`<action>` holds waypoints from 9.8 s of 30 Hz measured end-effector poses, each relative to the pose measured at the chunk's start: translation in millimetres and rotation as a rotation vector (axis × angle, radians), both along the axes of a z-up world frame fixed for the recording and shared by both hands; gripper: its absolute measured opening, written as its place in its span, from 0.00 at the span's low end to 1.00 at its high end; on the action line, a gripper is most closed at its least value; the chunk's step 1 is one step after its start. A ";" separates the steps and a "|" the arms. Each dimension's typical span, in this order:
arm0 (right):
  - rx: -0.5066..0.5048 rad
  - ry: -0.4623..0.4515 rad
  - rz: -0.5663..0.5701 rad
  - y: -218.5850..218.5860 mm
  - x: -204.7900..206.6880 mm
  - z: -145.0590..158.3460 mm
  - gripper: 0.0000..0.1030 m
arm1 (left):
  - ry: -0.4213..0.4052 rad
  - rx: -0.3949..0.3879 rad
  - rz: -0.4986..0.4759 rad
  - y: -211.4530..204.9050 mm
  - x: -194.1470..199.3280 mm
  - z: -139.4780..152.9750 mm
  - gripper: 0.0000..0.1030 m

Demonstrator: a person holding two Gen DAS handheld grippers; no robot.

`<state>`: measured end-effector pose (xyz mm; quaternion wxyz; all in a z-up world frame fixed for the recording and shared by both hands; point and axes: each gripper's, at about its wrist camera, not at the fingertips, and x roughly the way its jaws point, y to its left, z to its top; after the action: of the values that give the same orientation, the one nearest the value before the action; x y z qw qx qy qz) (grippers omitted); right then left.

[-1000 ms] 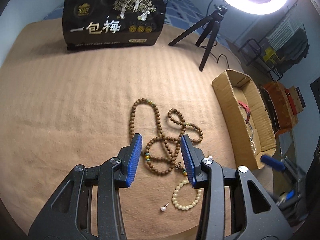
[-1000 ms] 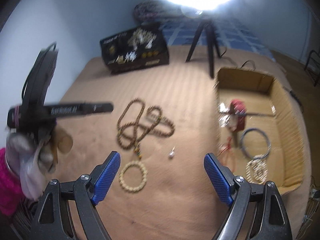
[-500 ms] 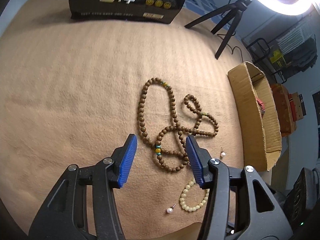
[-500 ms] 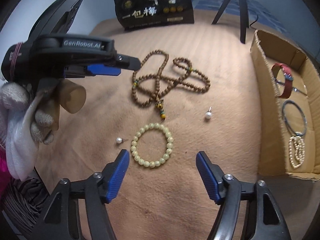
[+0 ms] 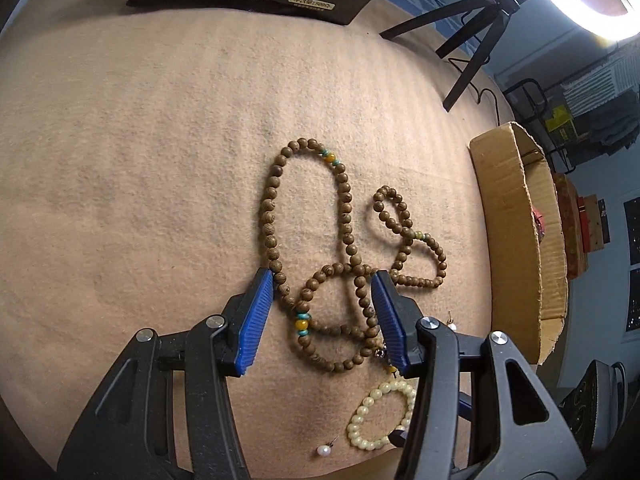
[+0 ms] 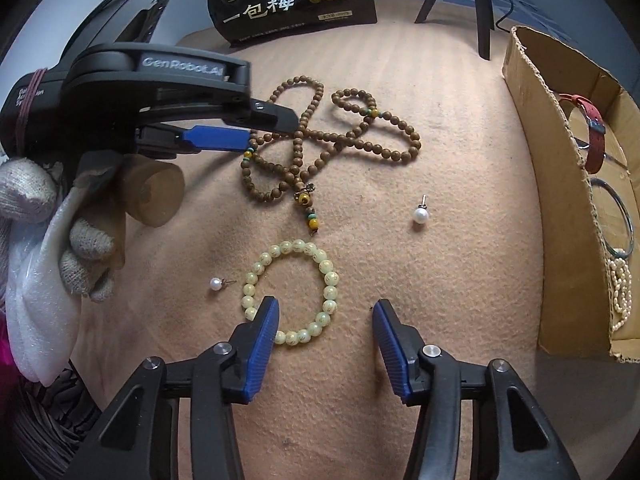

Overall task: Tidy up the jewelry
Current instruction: 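Grasp the wooden bead necklace with the left tool while the right tool grasps the yellow bracelet, then lift the wooden necklace and yellow bracelet and carry both over the cardboard box, then lower both into the box and open both tools, then move both tools back to the pearl stud earrings on the blanket, then close the left tool on one pearl earring while the right tool grasps the other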

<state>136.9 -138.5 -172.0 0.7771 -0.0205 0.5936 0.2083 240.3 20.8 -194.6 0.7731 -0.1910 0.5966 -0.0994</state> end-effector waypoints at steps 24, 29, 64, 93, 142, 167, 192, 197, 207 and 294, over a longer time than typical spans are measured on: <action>-0.023 -0.014 -0.016 4.6 2.0 3.1 0.38 | -0.072 0.198 -0.179 -65.5 5.3 -7.8 0.59; -0.073 -0.034 0.009 22.1 1.6 3.4 0.32 | -0.103 0.228 -0.195 -69.2 4.4 -8.6 0.55; 0.024 -0.321 -0.031 2.0 1.6 110.2 0.05 | -0.321 0.034 -0.030 20.2 -30.9 108.4 0.10; 0.055 -0.490 -0.286 -123.1 8.7 186.4 0.05 | -0.634 -0.075 -0.124 -48.0 -51.5 266.7 0.10; -0.013 -0.294 -0.398 -214.2 26.8 112.5 0.05 | -0.505 -0.057 -0.353 -257.8 41.8 193.1 0.10; -0.060 -0.318 -0.389 -200.6 20.8 117.5 0.48 | -0.437 0.043 -0.333 -233.3 25.4 158.2 0.18; -0.030 -0.475 -0.403 -158.1 -8.8 161.3 0.97 | -0.539 0.108 -0.243 -122.2 -47.4 198.1 0.47; -0.020 -0.471 -0.365 -138.1 -14.7 162.4 0.98 | -0.556 0.142 -0.209 -92.4 -72.6 198.9 0.56; -0.004 -0.479 -0.326 -104.6 -24.6 165.1 0.98 | -0.600 0.214 -0.152 -44.5 -126.8 198.6 0.73; -0.115 -0.244 -0.131 -3.6 36.4 -3.8 0.07 | -0.218 0.232 -0.380 -40.1 -128.1 -5.1 0.06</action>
<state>173.3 -142.1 -175.8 0.8530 -0.0512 0.5057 0.1186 112.3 -19.4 -199.7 0.8171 0.0268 0.5423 -0.1938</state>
